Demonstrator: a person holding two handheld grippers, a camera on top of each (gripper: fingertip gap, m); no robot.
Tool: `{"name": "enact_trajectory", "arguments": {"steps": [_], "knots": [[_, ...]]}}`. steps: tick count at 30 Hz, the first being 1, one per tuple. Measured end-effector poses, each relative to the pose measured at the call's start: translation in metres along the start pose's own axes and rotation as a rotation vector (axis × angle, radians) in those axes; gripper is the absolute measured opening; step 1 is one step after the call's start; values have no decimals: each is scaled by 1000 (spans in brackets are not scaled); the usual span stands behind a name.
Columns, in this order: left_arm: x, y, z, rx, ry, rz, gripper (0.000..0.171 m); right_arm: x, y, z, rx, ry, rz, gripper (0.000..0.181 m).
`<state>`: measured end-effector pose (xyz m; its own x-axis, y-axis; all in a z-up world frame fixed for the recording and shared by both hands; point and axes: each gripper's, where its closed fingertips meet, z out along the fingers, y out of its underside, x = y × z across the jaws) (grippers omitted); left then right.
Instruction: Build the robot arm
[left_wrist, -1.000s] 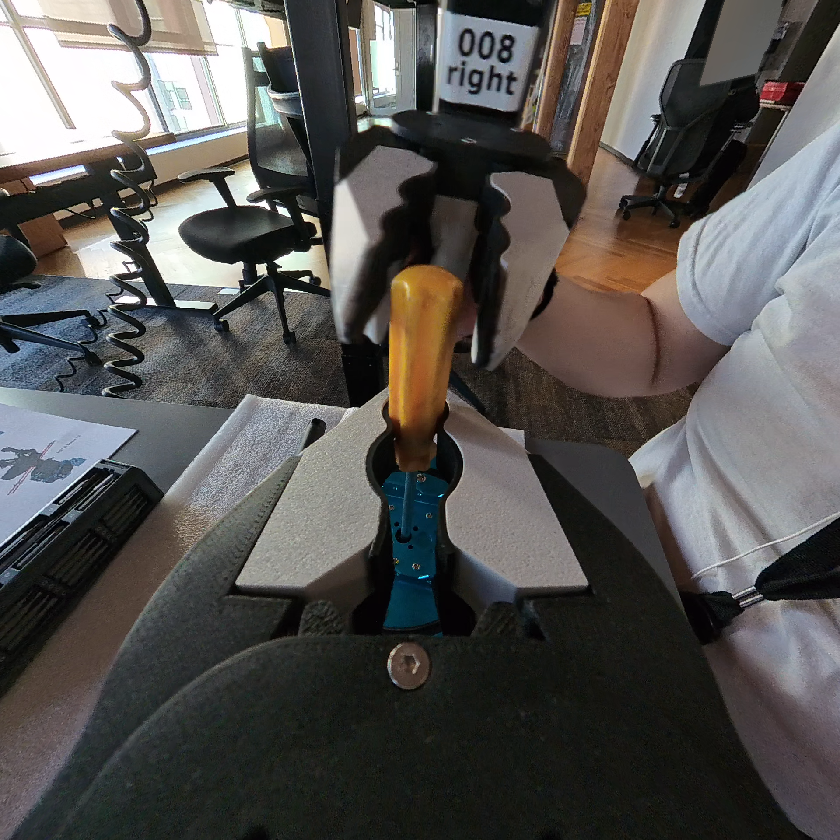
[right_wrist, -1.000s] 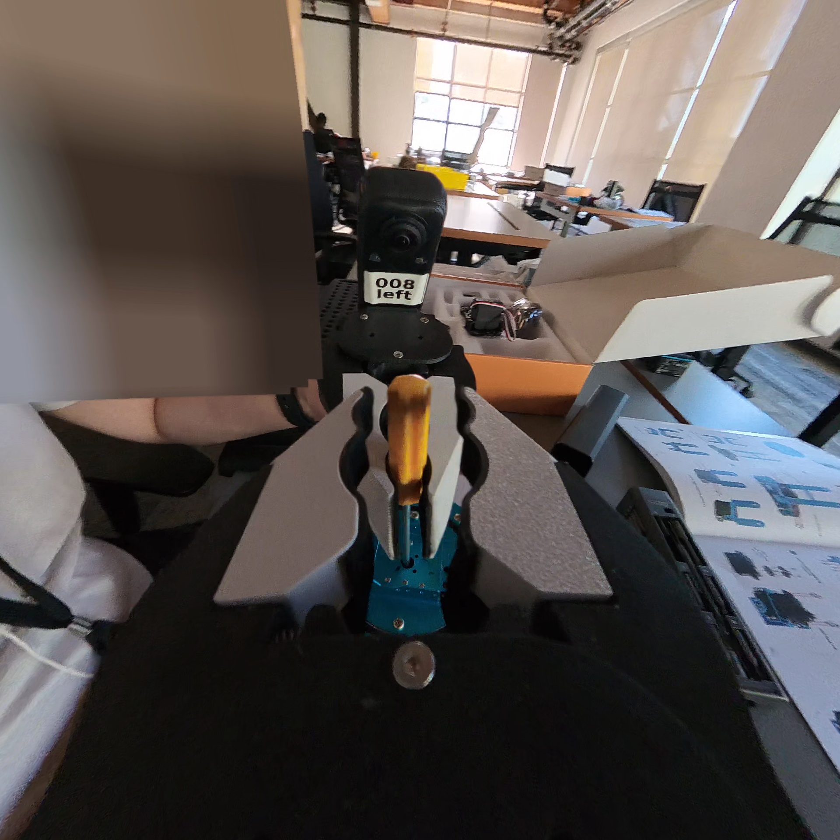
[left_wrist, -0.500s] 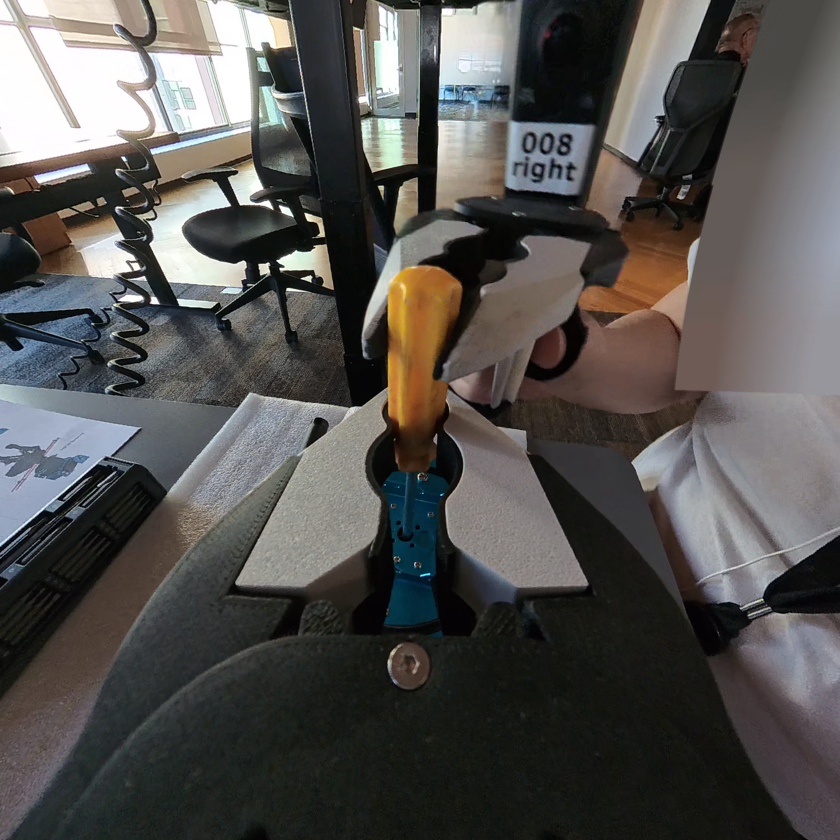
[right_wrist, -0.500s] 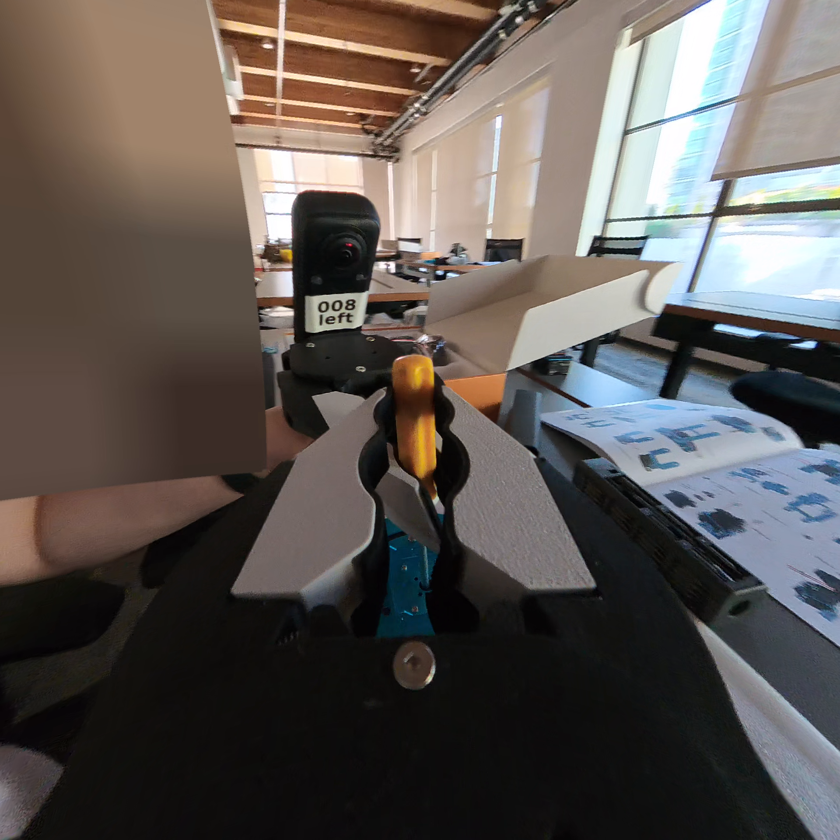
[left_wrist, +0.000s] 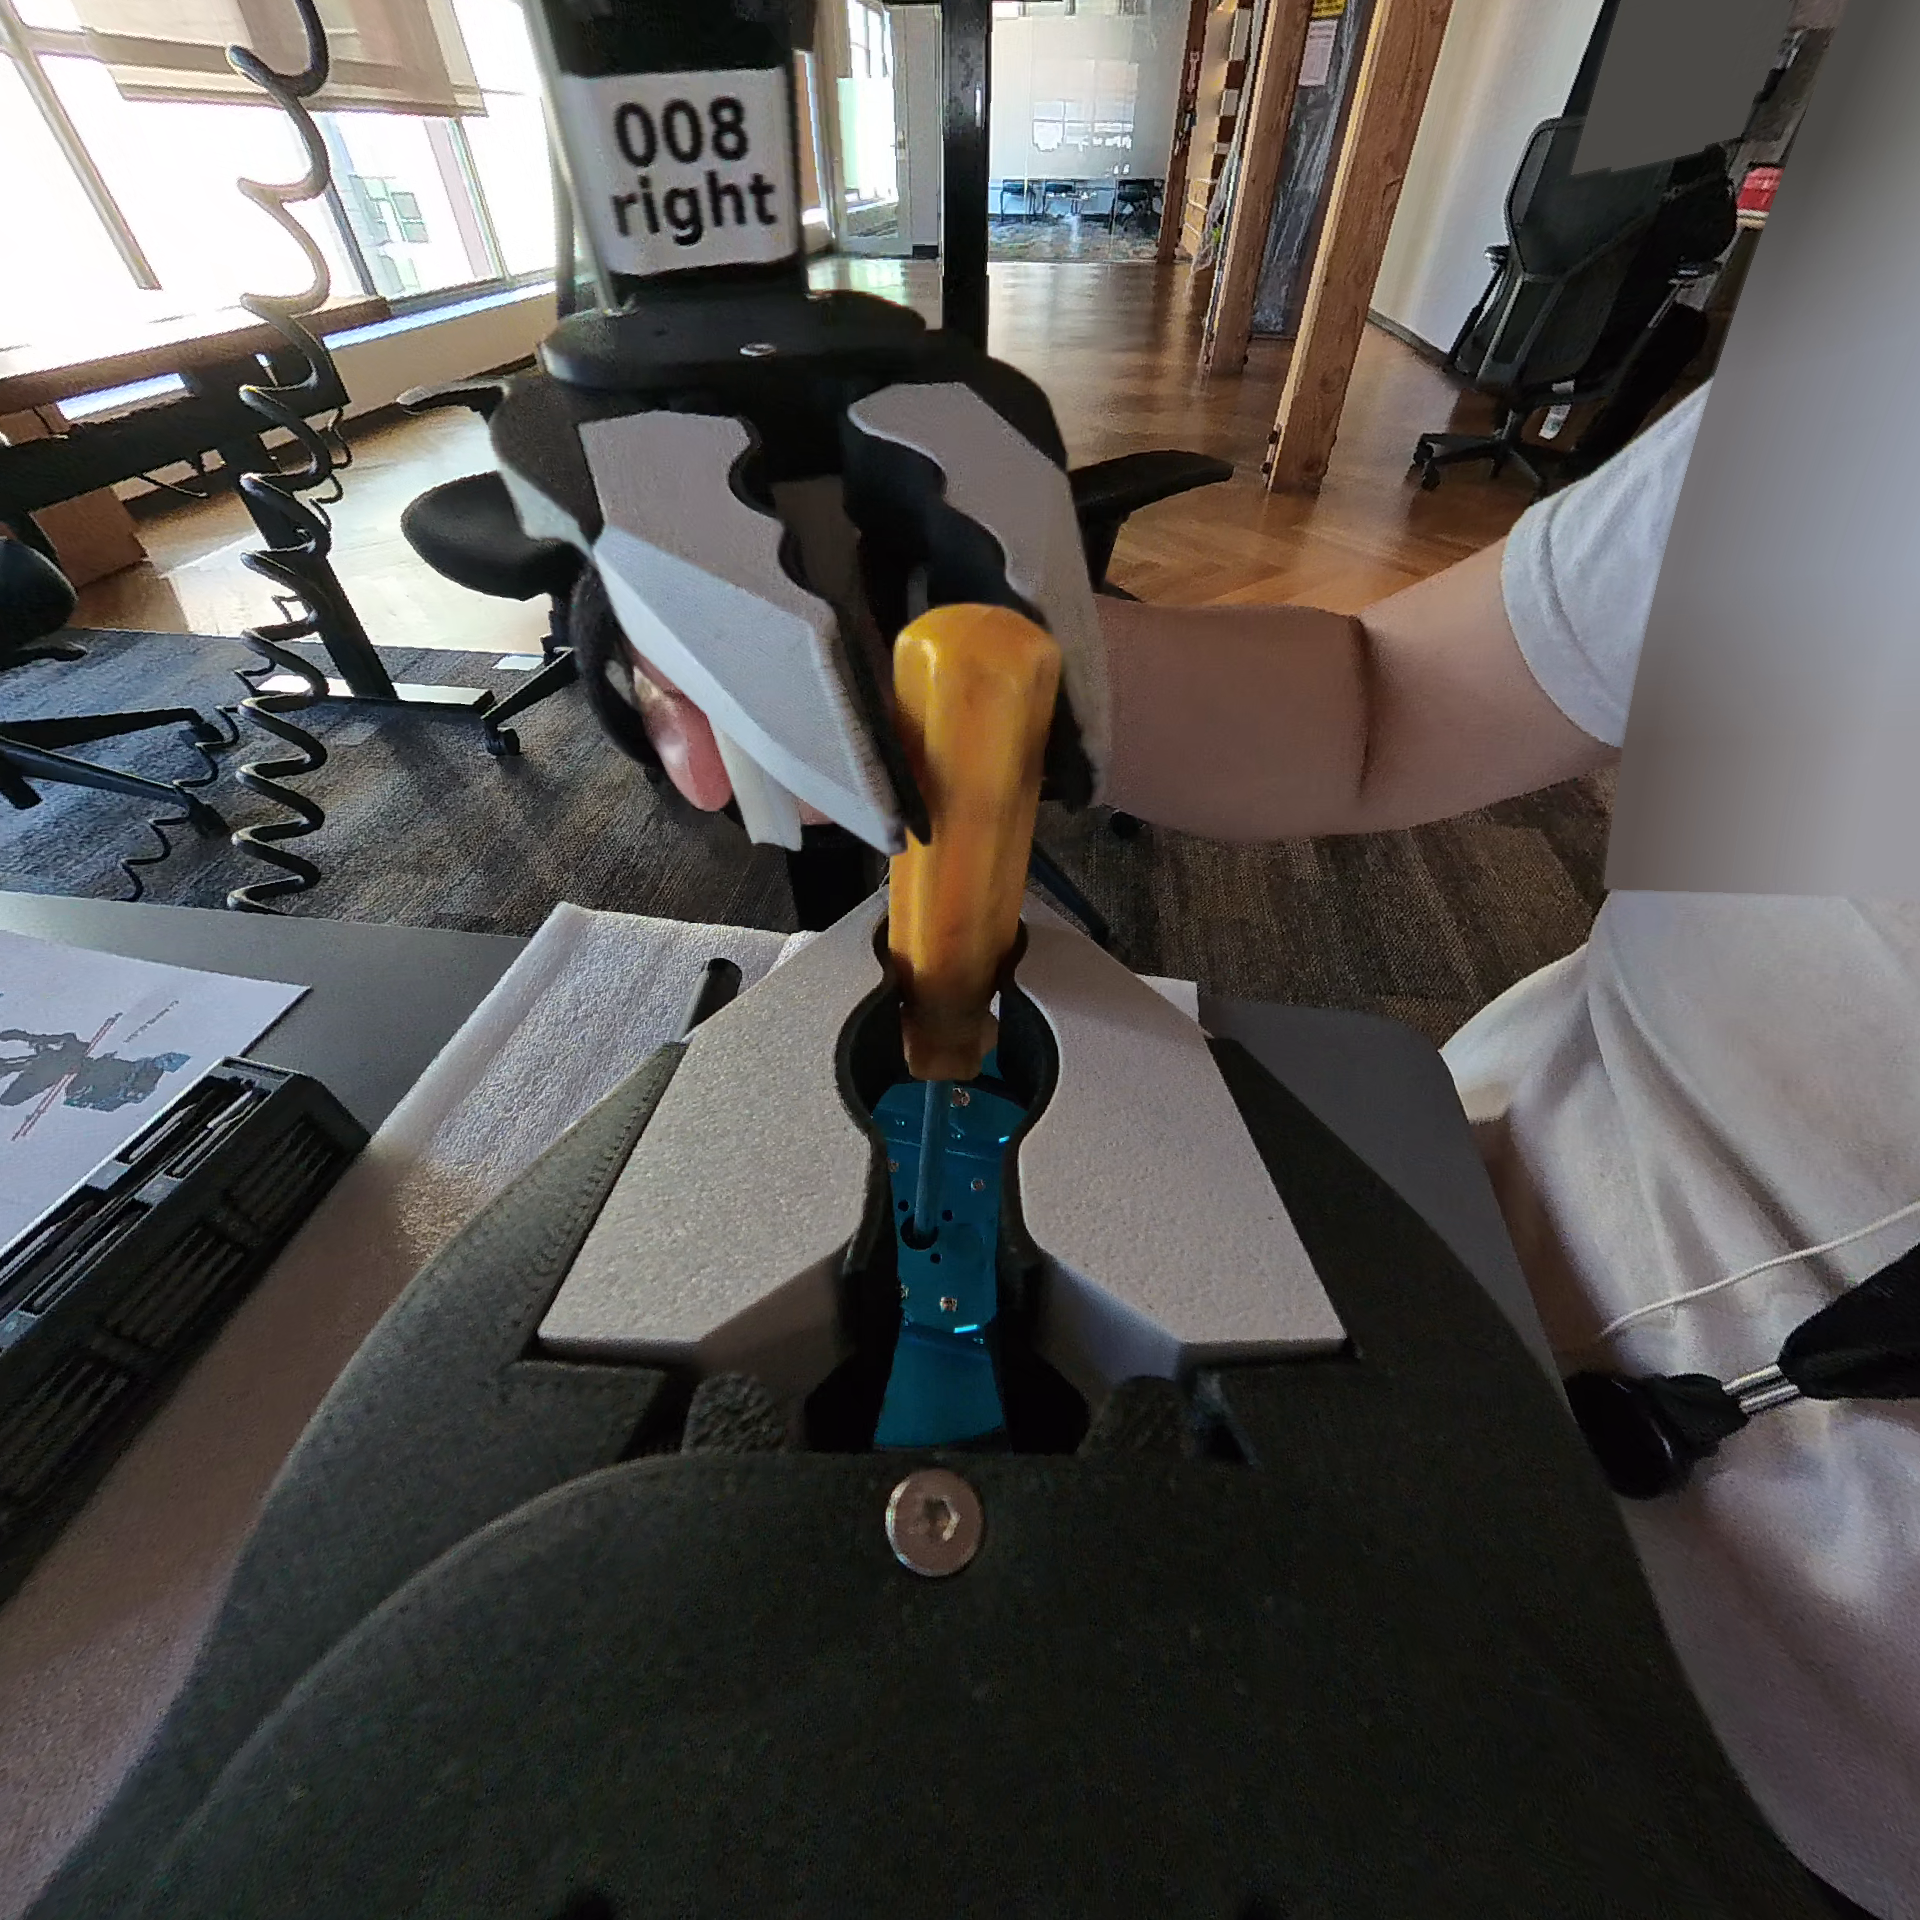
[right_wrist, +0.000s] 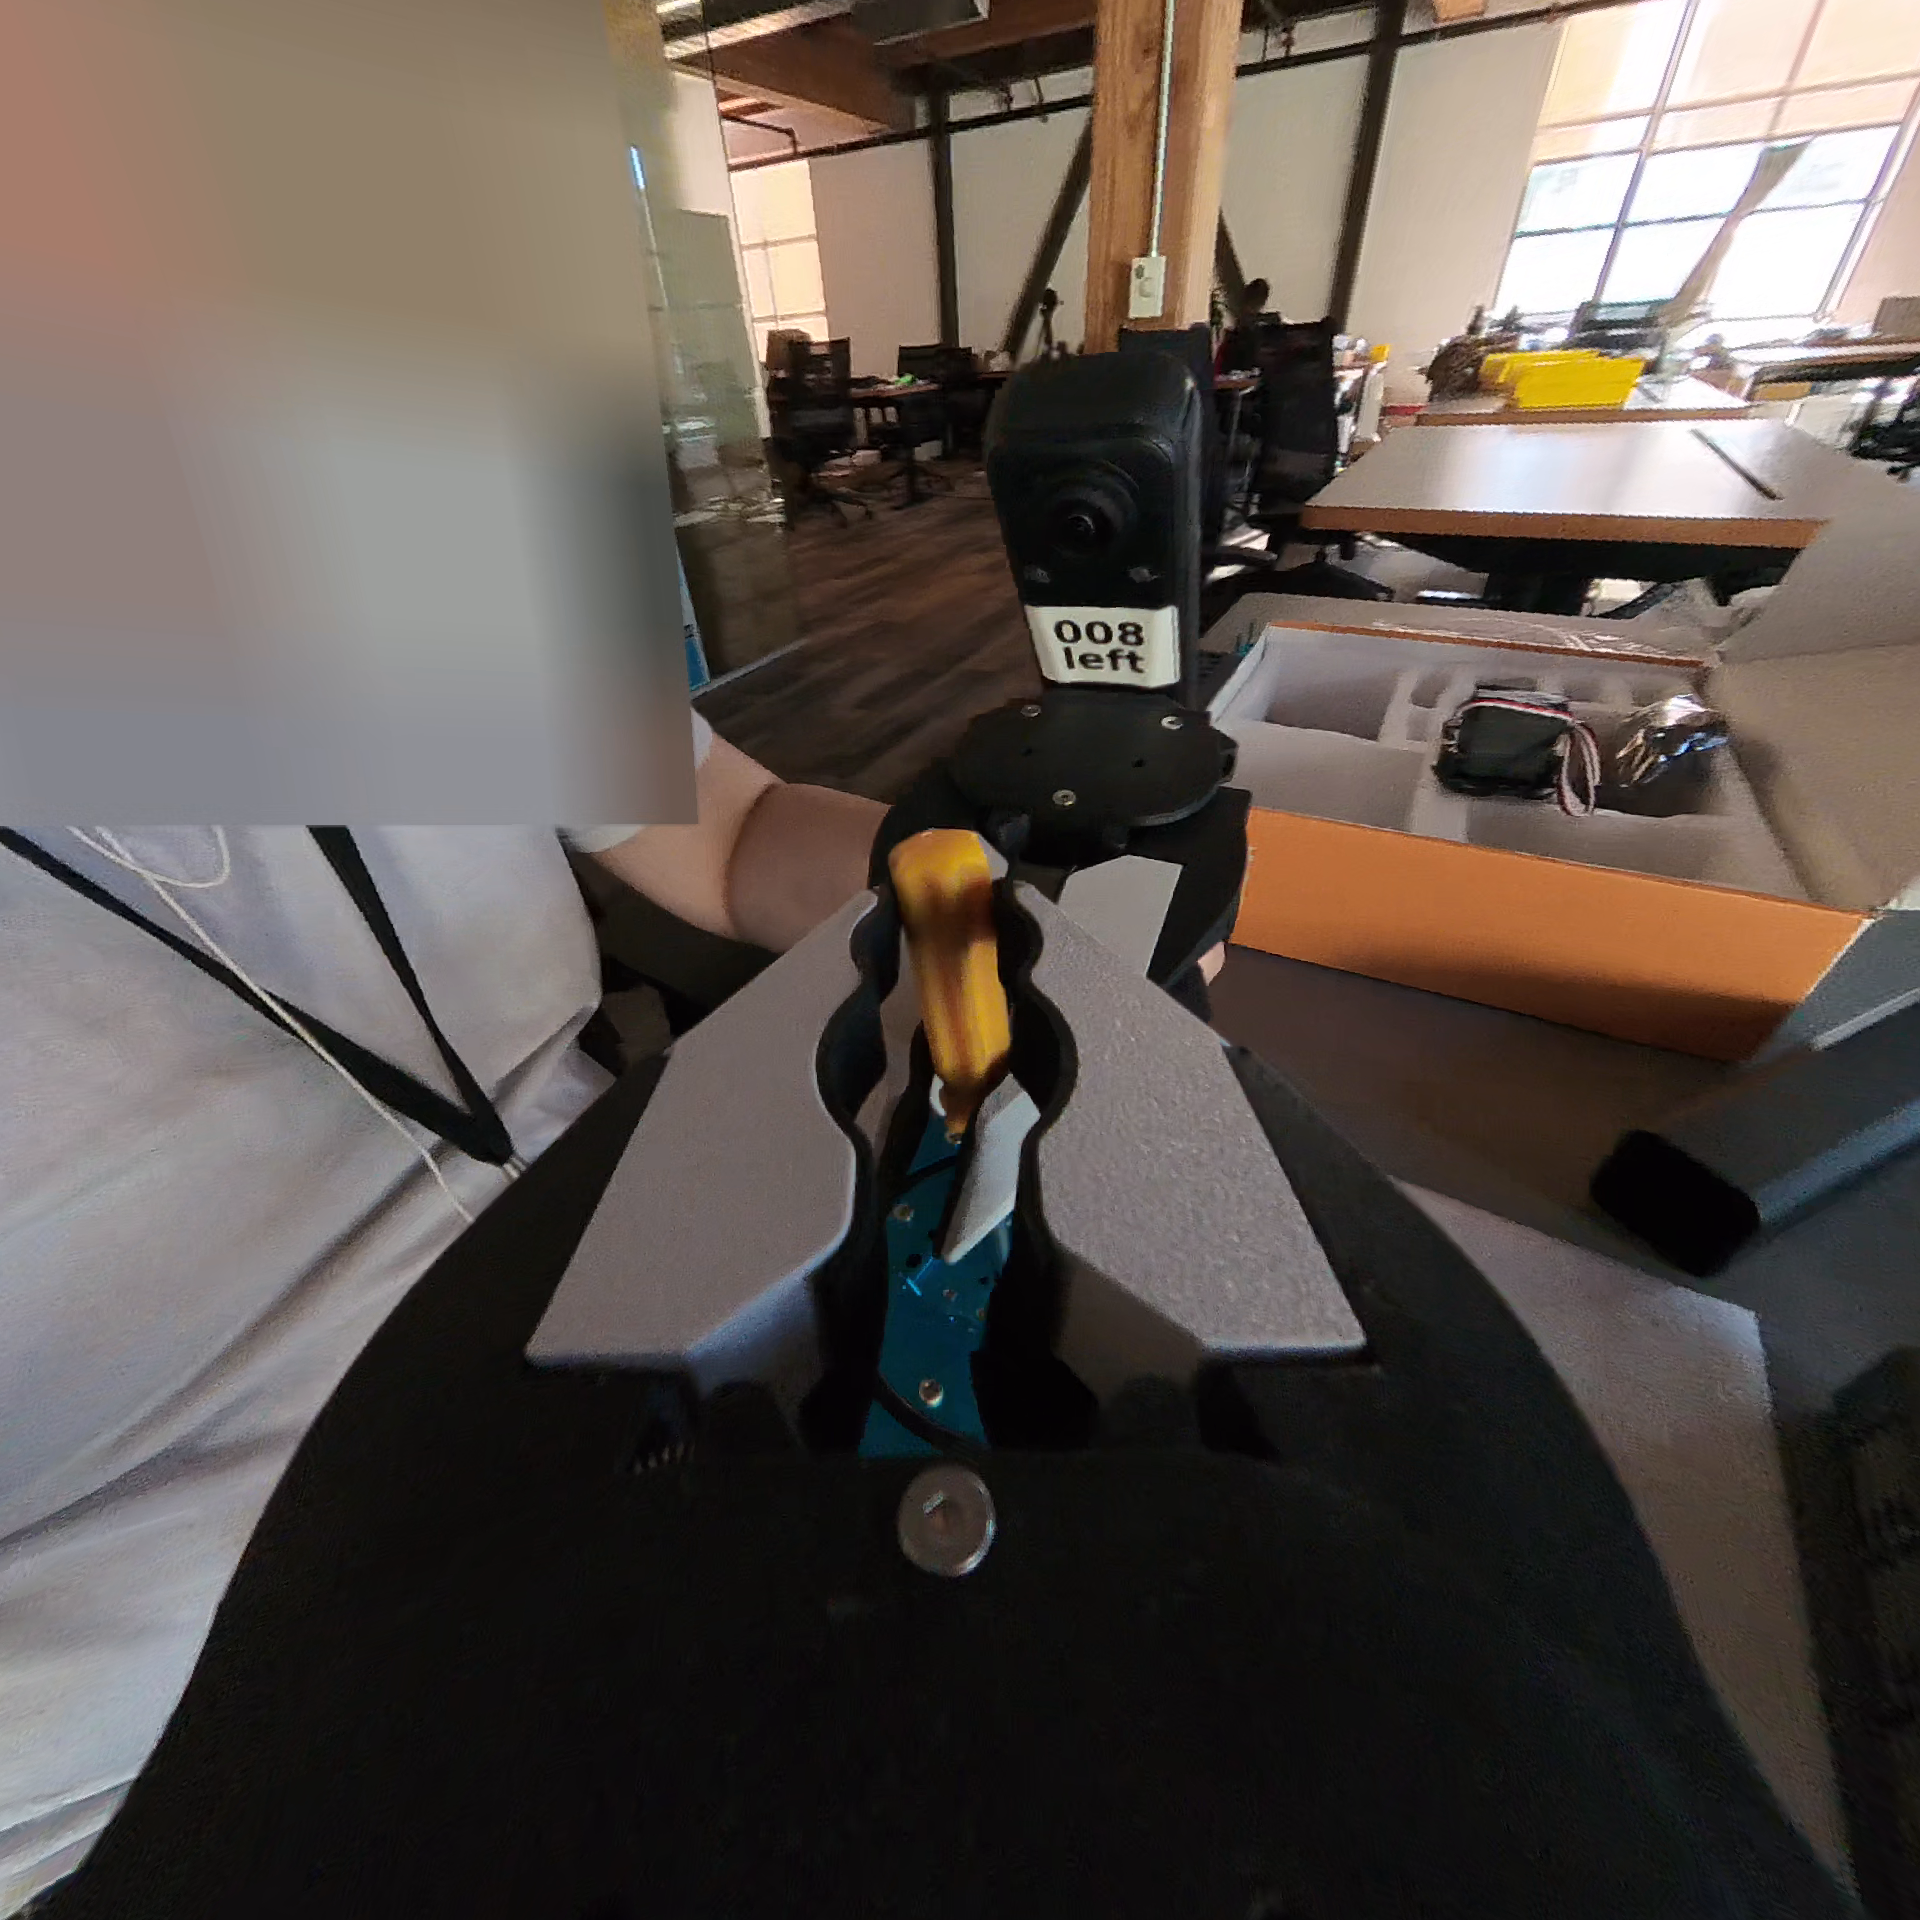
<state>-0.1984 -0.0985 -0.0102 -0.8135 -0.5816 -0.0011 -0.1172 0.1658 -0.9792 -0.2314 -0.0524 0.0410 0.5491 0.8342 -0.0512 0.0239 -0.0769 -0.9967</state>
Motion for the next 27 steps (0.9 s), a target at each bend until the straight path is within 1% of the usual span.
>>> {"name": "enact_trajectory", "arguments": {"steps": [2,6,10,14,16,18,19,20,22,24,26,27], "knots": [[-1,0,0,2,-4,-4,10,2,0,0,3,21,-1,17],[0,0,-2,8,2,-1,10,4,0,2,16,179,-34,16],[-1,0,-2,9,-7,0,10,8,0,0,22,420,-50,16],[-6,0,-5,11,-31,-8,8,15,-1,-3,70,680,-2,17],[-5,0,-6,10,-27,-4,9,14,-1,-2,81,737,-4,17],[-4,0,-6,10,-31,4,9,12,-1,0,38,688,-55,17],[-4,0,-6,9,-33,4,9,11,-2,0,18,623,-76,21],[-4,0,-6,9,-32,2,9,10,-6,0,19,549,-87,32],[-3,0,-5,8,-24,1,9,5,-9,-1,4,369,-79,36],[-3,0,-4,5,-20,4,9,2,-6,-1,-54,221,-70,36],[-2,0,-4,3,-16,6,9,0,-3,0,-77,125,-74,31],[-1,0,-3,1,-13,9,9,-4,-1,1,-85,70,-64,21]]}}
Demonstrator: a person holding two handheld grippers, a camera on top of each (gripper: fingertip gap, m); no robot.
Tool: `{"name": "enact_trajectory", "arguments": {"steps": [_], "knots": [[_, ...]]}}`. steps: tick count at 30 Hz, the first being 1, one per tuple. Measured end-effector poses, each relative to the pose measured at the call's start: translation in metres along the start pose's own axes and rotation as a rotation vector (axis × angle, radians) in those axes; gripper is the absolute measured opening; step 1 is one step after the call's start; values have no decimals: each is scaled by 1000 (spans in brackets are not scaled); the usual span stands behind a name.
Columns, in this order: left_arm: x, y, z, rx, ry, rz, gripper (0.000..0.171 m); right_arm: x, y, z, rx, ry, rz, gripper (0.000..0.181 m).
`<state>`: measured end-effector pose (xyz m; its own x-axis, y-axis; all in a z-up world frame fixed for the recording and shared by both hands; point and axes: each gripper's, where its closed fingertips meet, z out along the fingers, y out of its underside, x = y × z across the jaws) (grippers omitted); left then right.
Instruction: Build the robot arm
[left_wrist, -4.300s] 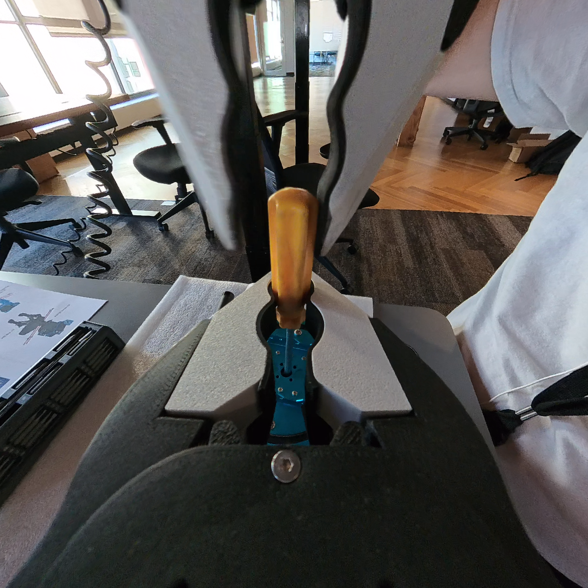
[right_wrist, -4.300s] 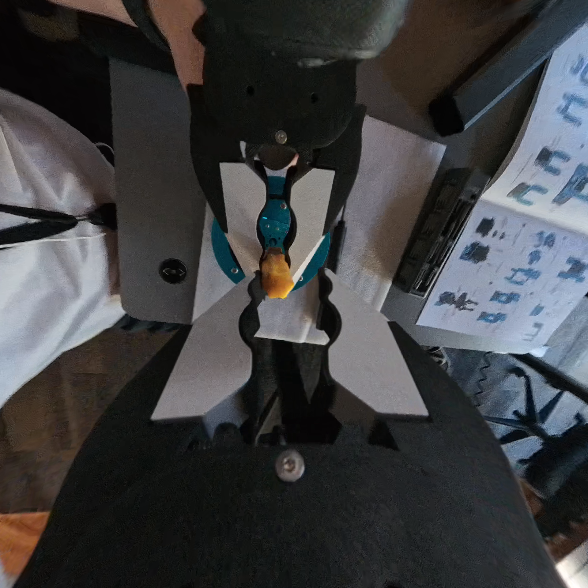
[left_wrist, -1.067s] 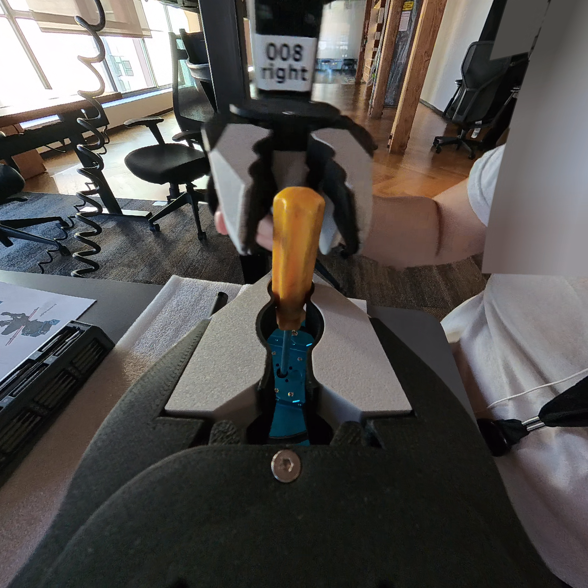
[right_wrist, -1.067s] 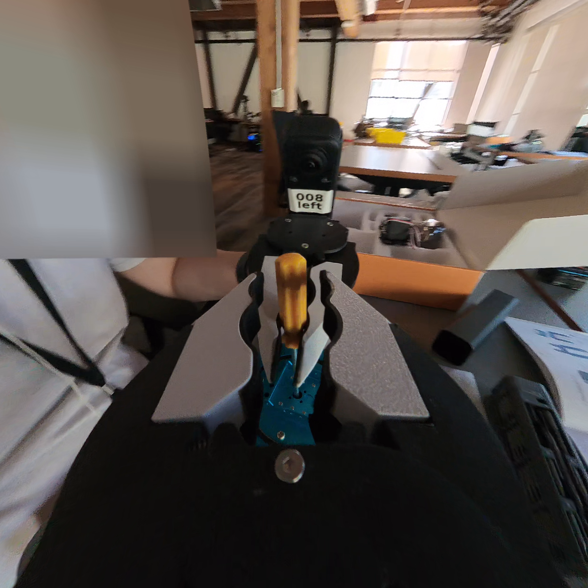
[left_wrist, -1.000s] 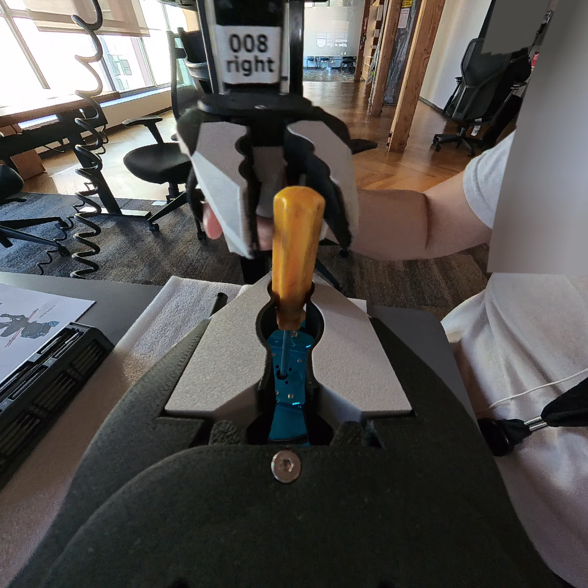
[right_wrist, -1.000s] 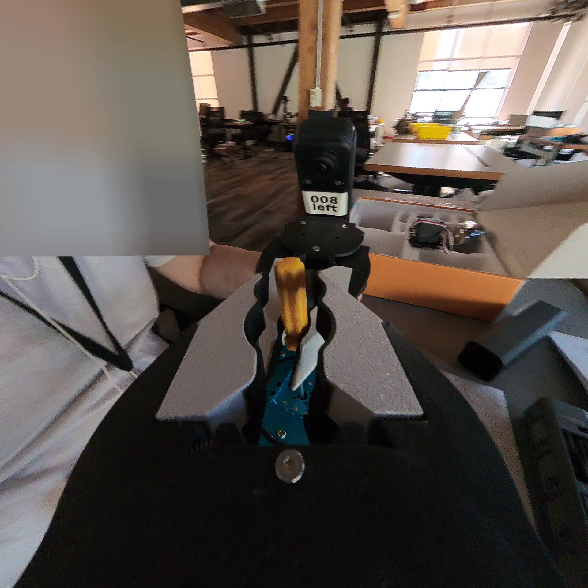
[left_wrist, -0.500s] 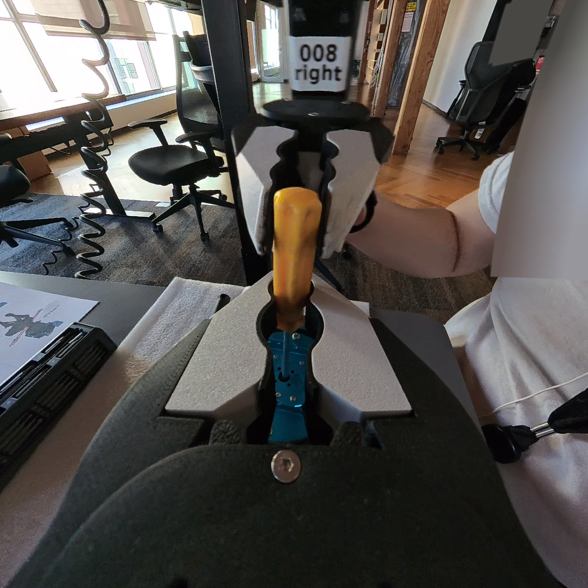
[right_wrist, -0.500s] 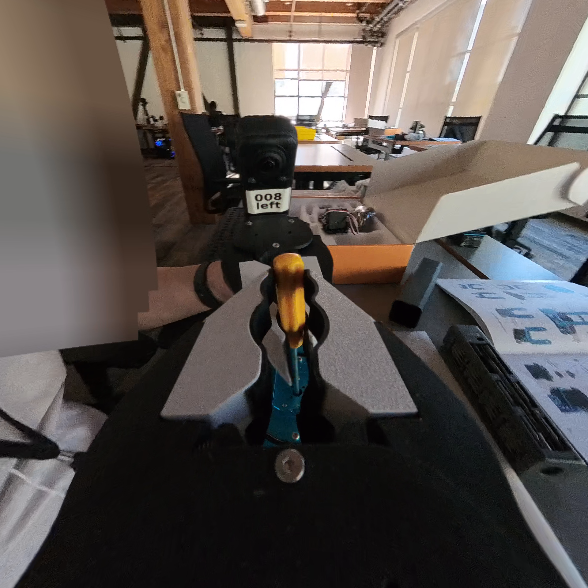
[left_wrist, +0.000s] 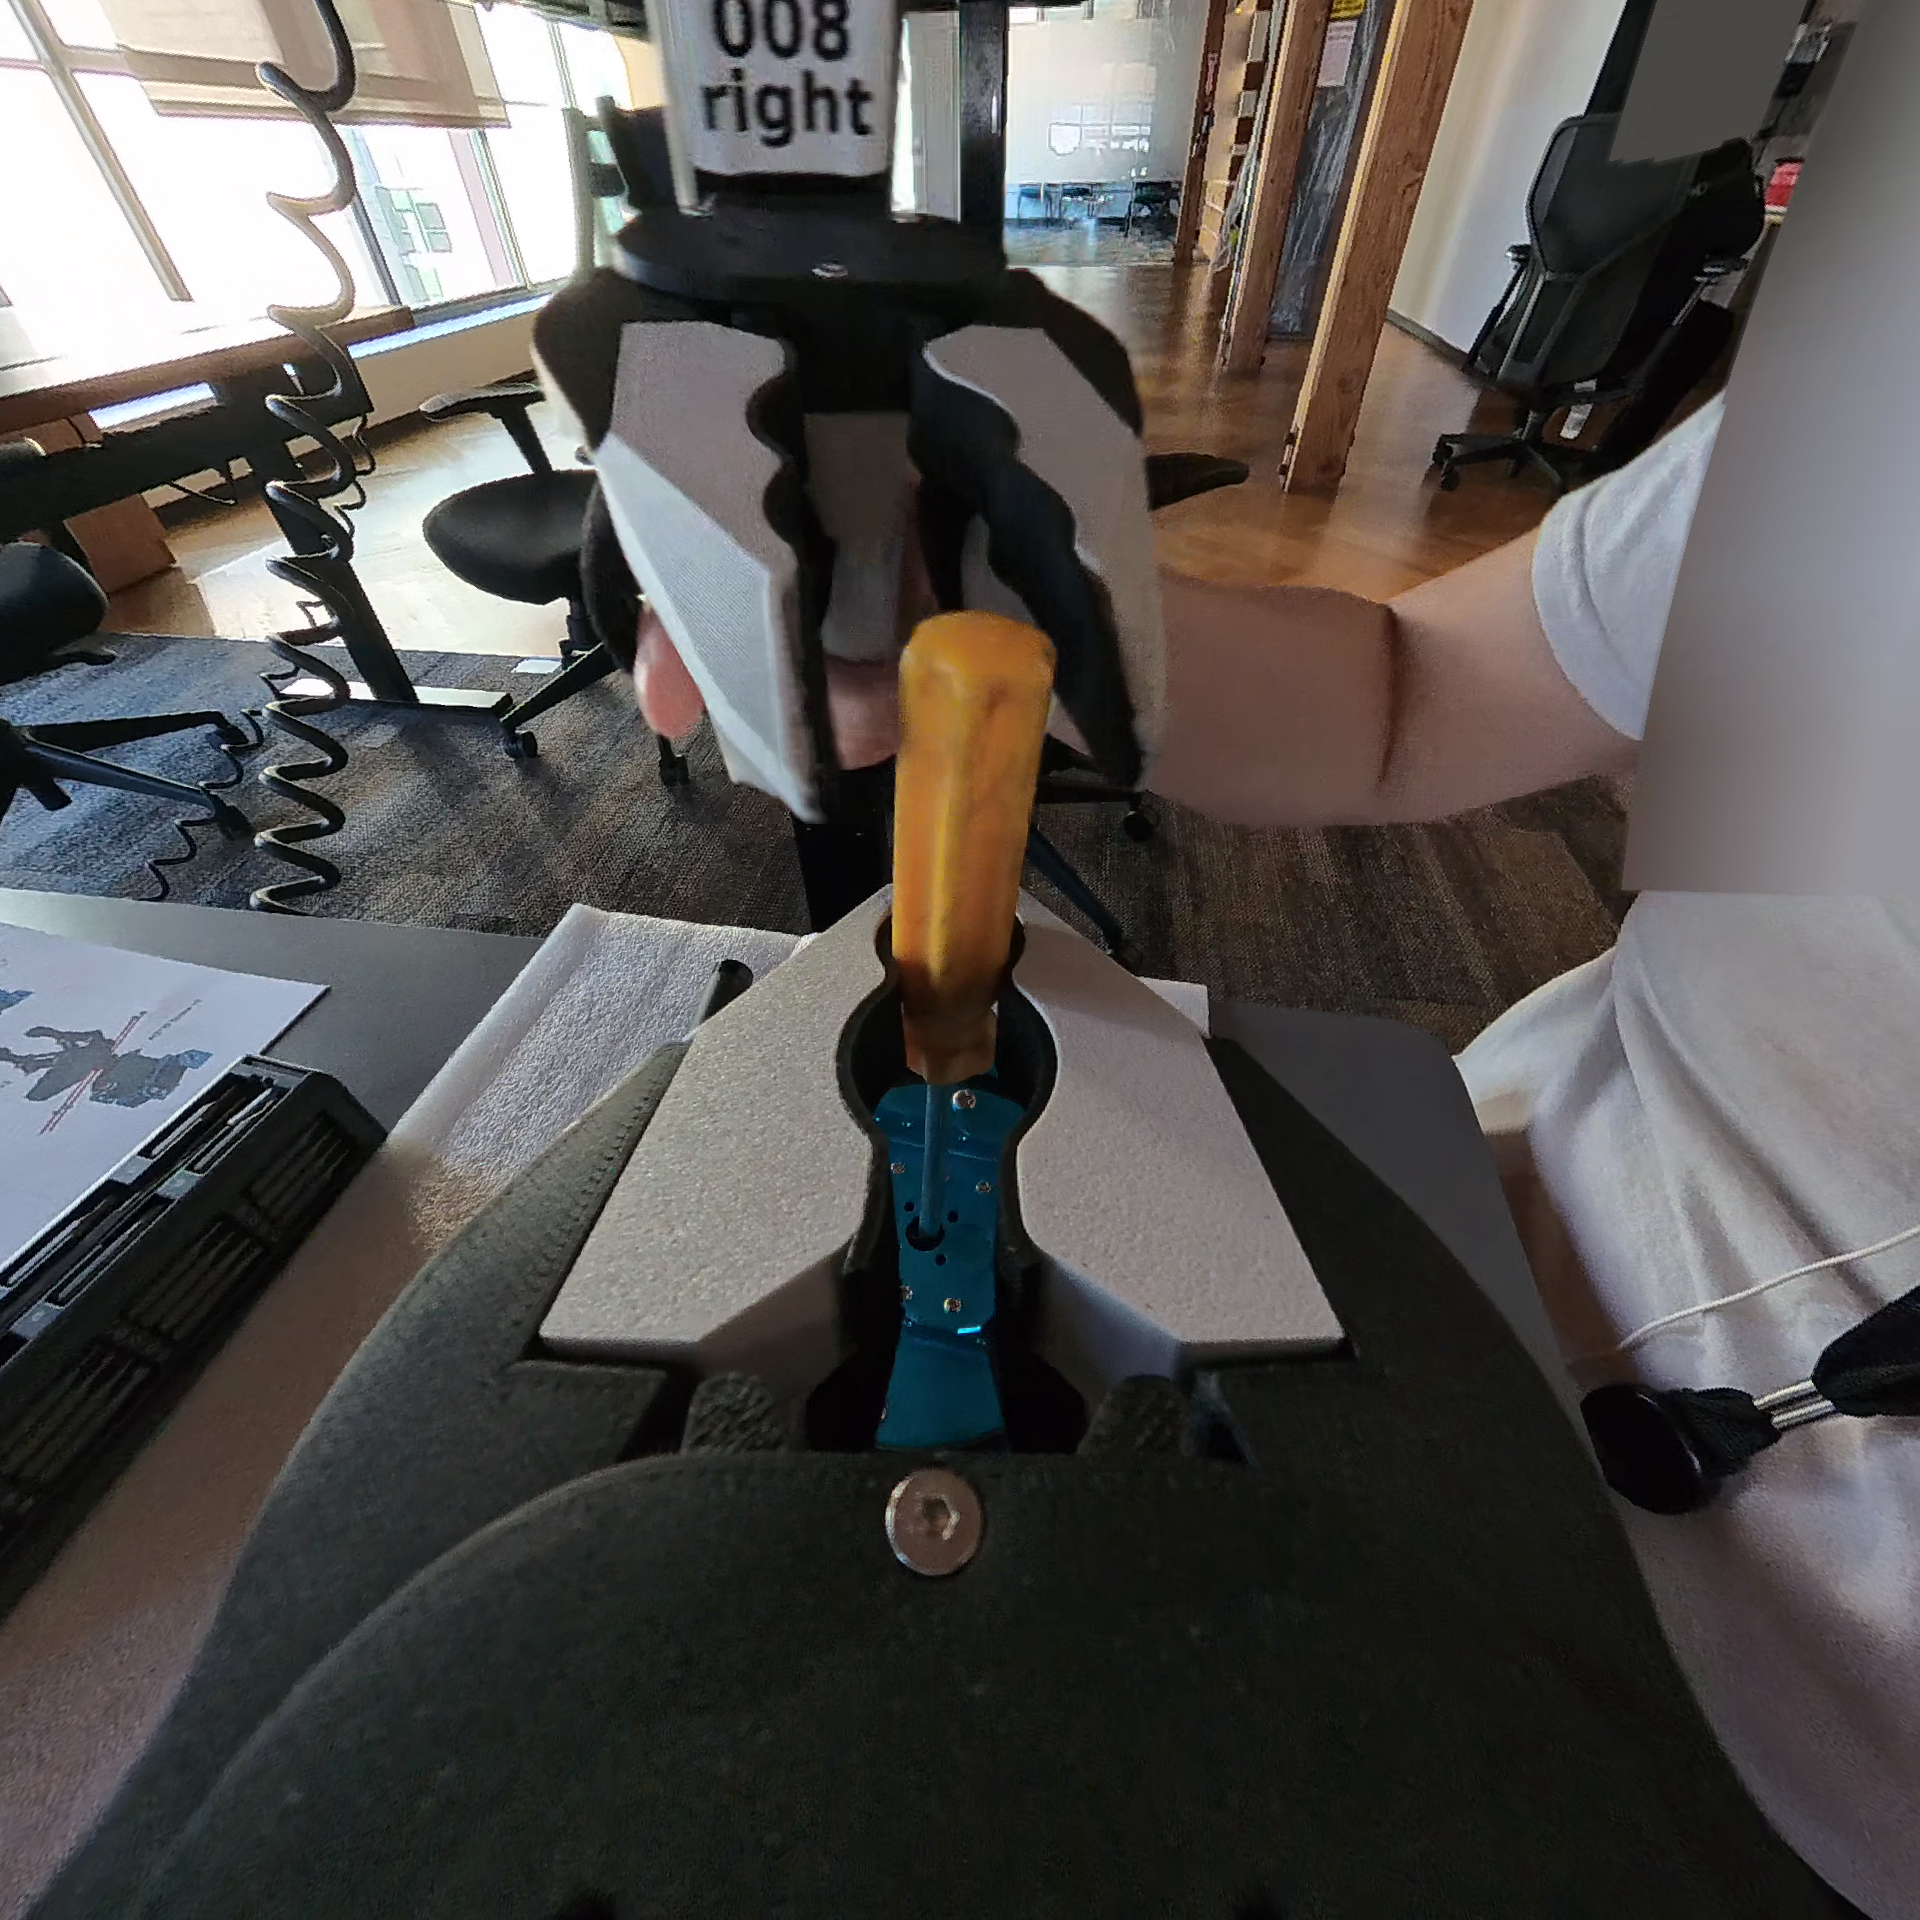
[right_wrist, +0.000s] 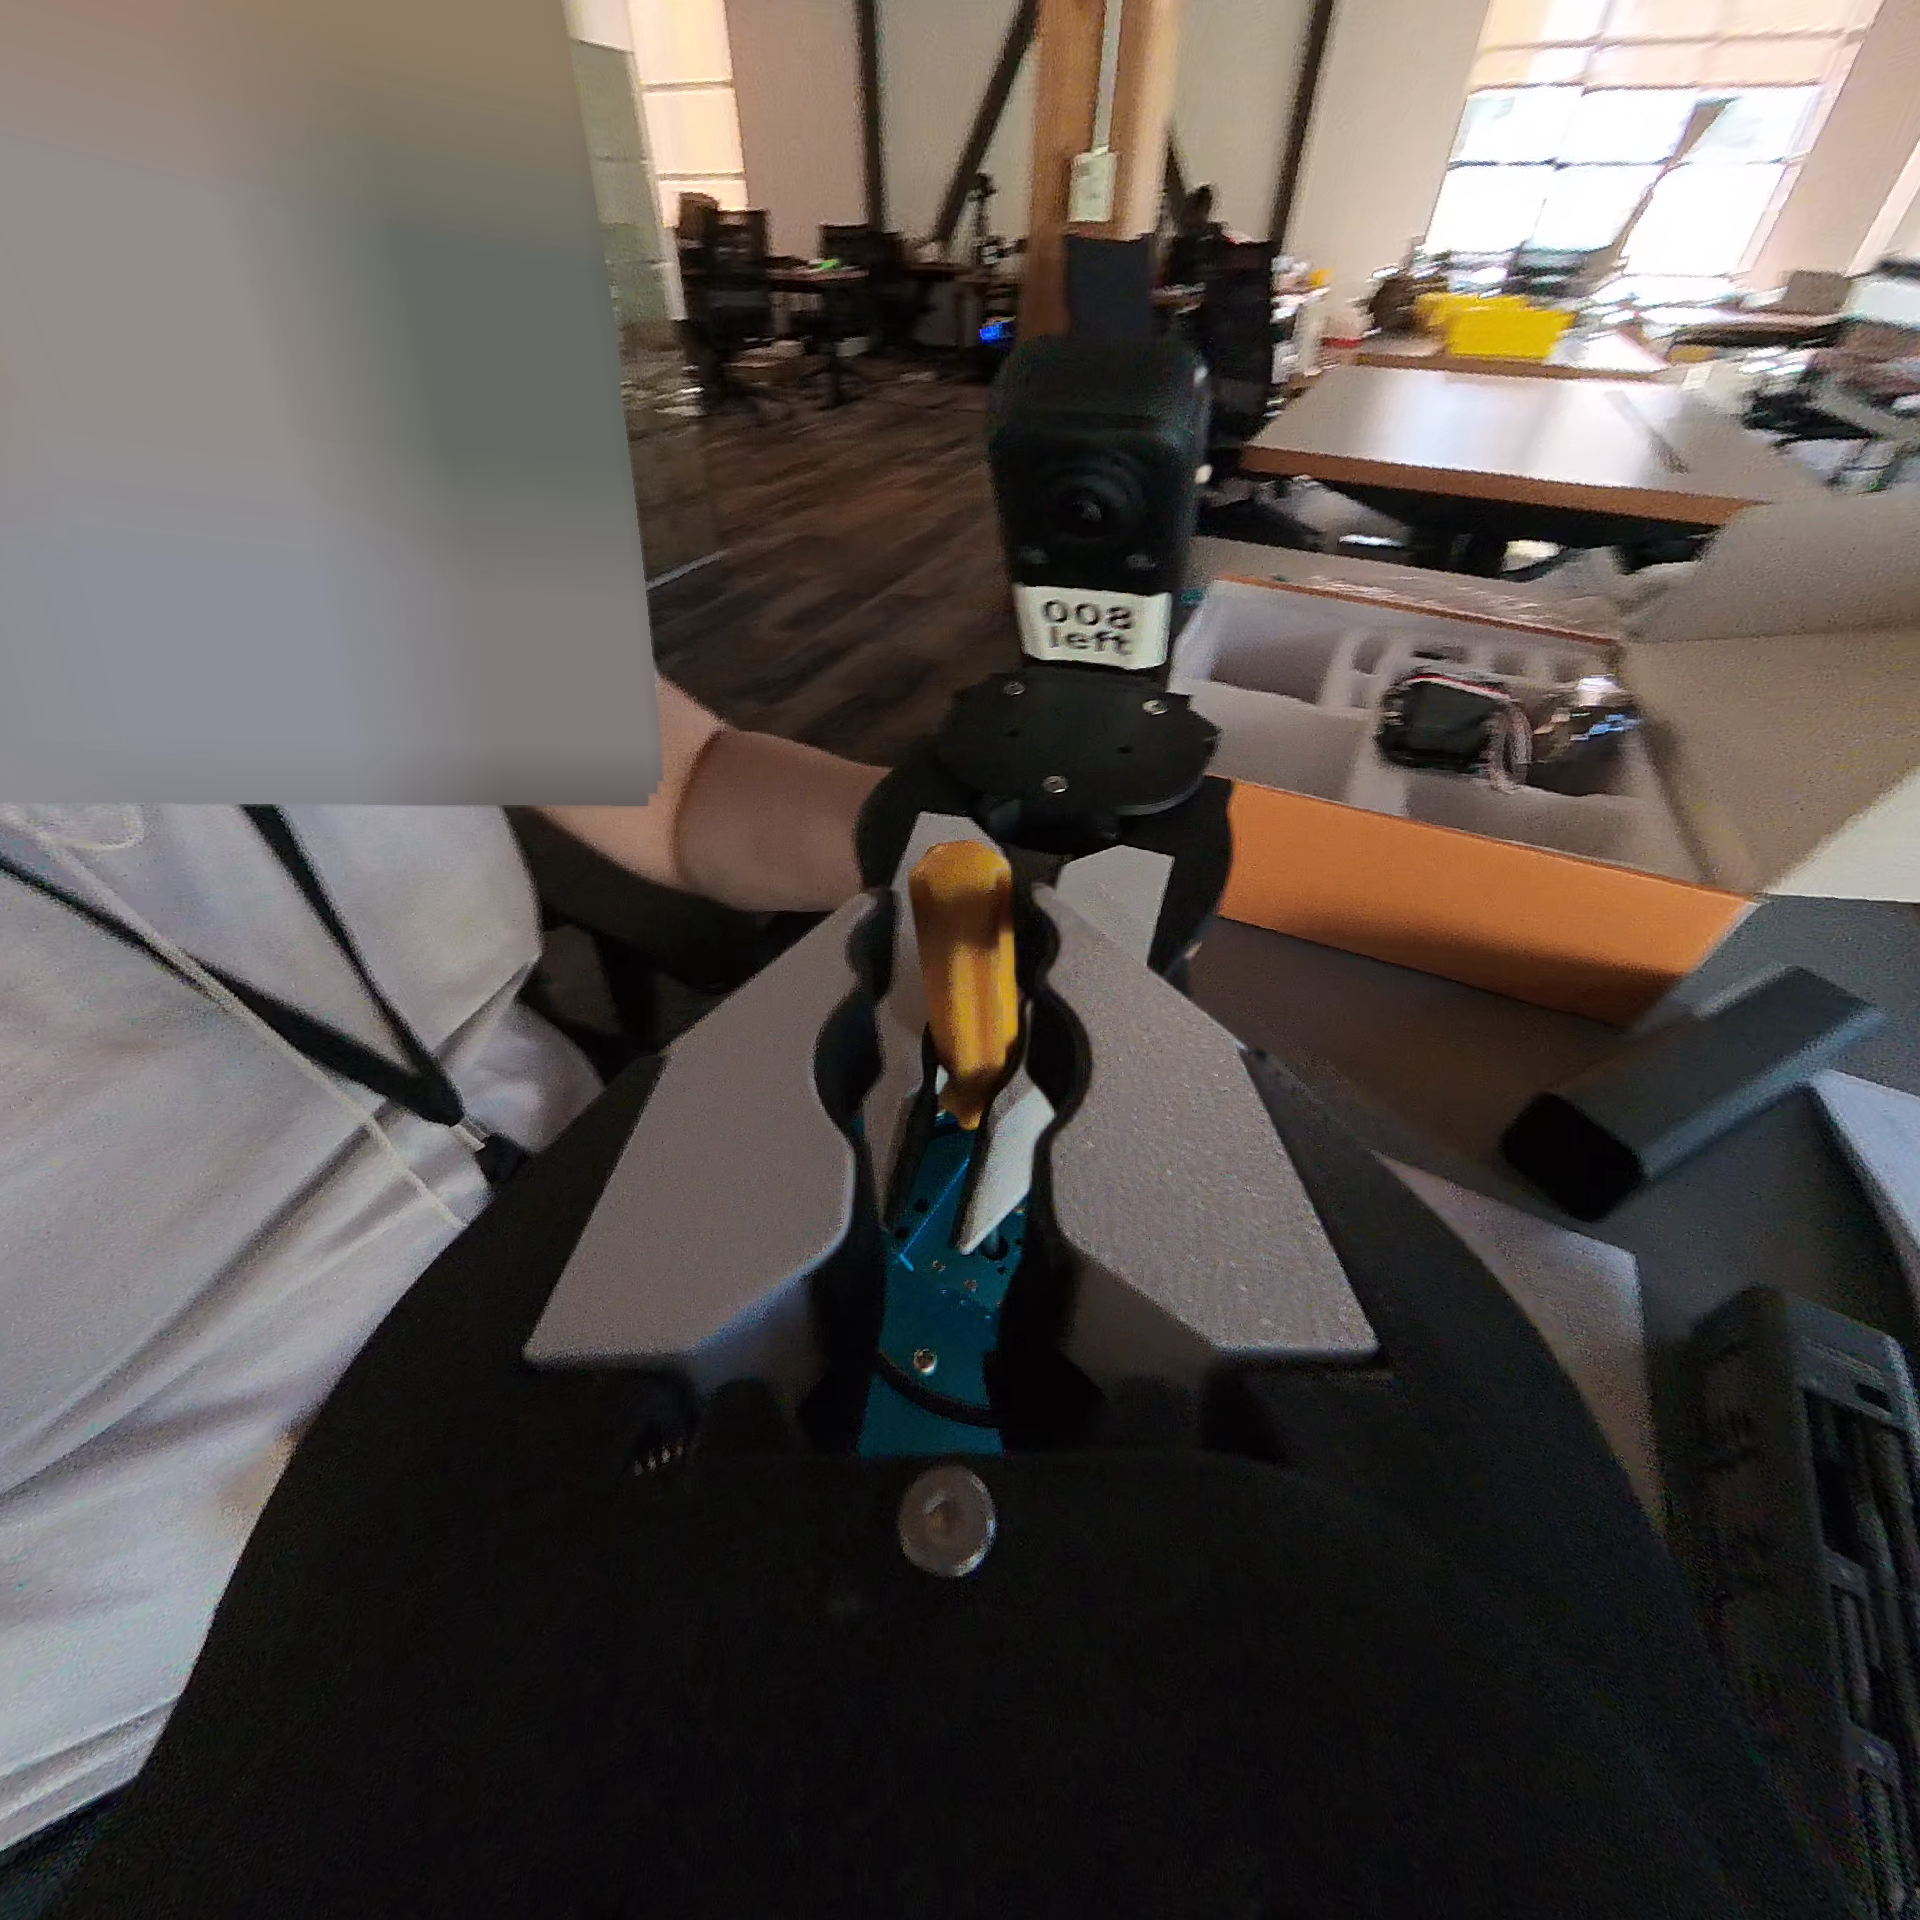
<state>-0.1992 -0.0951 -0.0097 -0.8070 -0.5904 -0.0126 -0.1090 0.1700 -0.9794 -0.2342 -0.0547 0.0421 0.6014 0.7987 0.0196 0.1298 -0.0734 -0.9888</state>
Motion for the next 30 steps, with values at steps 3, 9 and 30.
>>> {"name": "enact_trajectory", "arguments": {"steps": [3,9,30], "knots": [[0,0,0,-1,-8,5,9,3,1,1,38,-12,42,17],[-1,0,-2,4,-8,-3,10,10,0,3,66,303,31,17],[-3,-1,-1,10,-18,-13,8,12,-8,-1,-8,405,35,17]]}}
